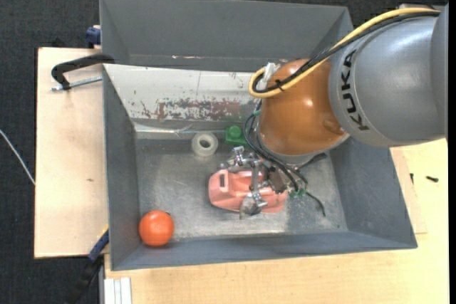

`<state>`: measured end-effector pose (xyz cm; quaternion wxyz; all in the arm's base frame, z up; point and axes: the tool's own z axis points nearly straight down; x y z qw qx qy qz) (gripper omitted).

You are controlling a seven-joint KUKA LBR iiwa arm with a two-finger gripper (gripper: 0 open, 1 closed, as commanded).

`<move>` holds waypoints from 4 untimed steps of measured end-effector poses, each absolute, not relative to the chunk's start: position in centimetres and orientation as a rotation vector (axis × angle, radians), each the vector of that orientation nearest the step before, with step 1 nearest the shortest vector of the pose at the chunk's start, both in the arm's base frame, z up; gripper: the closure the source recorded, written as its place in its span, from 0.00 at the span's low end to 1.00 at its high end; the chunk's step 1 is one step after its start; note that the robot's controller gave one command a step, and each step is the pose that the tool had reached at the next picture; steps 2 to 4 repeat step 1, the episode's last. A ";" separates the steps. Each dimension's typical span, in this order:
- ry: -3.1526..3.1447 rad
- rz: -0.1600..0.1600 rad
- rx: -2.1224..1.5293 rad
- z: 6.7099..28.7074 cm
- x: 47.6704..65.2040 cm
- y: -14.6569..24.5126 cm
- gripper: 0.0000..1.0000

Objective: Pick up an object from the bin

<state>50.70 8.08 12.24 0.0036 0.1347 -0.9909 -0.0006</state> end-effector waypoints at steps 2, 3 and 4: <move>-3.105 -0.002 0.466 21.4 49.4 8.0 1.00; -3.105 -0.002 0.466 21.4 49.4 8.0 1.00; -3.105 -0.002 0.466 21.4 49.4 8.0 1.00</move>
Offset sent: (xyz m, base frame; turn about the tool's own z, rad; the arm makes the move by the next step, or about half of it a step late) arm 0.0000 0.0000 0.0000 0.0000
